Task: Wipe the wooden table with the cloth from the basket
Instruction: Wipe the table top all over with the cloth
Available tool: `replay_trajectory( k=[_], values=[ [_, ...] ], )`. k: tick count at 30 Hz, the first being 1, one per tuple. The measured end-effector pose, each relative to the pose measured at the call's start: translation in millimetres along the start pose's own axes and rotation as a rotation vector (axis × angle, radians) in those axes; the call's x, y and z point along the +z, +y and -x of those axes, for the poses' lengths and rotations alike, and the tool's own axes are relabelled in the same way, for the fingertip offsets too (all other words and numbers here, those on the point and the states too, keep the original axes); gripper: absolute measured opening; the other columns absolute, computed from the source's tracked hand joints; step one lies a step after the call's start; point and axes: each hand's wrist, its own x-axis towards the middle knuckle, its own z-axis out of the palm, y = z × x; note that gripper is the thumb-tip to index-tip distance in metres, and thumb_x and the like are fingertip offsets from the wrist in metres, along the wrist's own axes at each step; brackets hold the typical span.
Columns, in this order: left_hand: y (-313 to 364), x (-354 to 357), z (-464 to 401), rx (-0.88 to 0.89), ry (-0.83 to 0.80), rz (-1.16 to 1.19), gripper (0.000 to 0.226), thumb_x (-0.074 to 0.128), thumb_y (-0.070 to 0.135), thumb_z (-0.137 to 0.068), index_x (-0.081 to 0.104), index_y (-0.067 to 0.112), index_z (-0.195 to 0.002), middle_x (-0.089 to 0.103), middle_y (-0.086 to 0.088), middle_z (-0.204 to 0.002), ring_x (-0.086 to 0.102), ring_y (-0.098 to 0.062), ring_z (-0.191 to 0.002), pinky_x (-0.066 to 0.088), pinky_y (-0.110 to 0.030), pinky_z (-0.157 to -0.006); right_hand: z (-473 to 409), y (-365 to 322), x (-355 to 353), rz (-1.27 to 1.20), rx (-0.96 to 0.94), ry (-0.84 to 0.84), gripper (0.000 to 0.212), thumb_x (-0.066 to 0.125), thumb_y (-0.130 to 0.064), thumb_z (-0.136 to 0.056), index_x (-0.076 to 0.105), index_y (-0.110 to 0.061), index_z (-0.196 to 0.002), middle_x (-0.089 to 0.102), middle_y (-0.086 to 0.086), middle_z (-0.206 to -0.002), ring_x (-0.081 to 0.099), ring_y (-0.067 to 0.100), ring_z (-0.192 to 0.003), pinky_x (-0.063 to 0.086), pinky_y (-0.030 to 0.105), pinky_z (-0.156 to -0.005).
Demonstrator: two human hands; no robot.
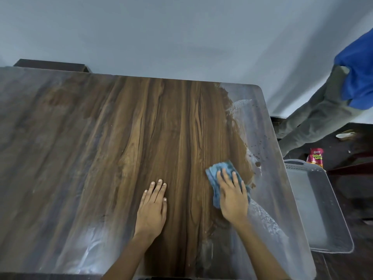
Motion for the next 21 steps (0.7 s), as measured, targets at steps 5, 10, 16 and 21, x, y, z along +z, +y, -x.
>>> replay_trajectory(
  k=[5, 10, 16, 21],
  values=[
    [-0.2, -1.6, 12.9, 0.000, -0.002, 0.005, 0.057, 0.013, 0.036, -0.092, 0.034, 0.014, -0.140, 0.030, 0.002, -0.149, 0.015, -0.012, -0.139, 0.014, -0.033, -0.113, -20.4, -45.0, 3.4, -0.084, -0.072, -0.007, 0.057, 0.039, -0.021, -0.098, 0.015, -0.028, -0.148, 0.008, -0.010, -0.157, 0.001, 0.021, -0.145, -0.003, 0.040, -0.116],
    [1.0, -2.2, 17.1, -0.006, 0.006, 0.012, 0.057, 0.015, 0.035, -0.092, 0.037, 0.013, -0.140, 0.034, 0.001, -0.148, 0.018, -0.012, -0.139, 0.016, -0.033, -0.113, 57.5, -41.6, 26.4, 0.031, -0.416, -0.105, 0.060, 0.055, -0.029, -0.074, 0.046, -0.031, -0.133, 0.046, -0.011, -0.141, 0.043, 0.017, -0.131, 0.013, 0.037, -0.113],
    [1.5, -1.7, 29.4, -0.012, 0.016, 0.013, 0.061, 0.008, 0.038, -0.091, 0.032, 0.014, -0.142, 0.026, 0.003, -0.150, 0.009, -0.009, -0.139, 0.009, -0.030, -0.113, 69.0, 30.9, 22.3, 0.019, -0.243, -0.015, 0.059, 0.051, -0.018, -0.084, 0.036, -0.033, -0.139, 0.032, -0.013, -0.145, 0.037, 0.019, -0.135, 0.011, 0.036, -0.116],
    [-2.3, 0.8, 40.5, -0.007, 0.027, 0.026, 0.059, 0.011, 0.038, -0.092, 0.032, 0.014, -0.141, 0.028, 0.002, -0.150, 0.011, -0.011, -0.140, 0.012, -0.032, -0.114, 4.5, 6.2, 1.7, -0.061, 0.059, 0.048, 0.050, 0.030, -0.020, -0.100, 0.017, -0.031, -0.148, 0.009, -0.012, -0.157, 0.004, 0.020, -0.145, 0.003, 0.039, -0.117]
  ],
)
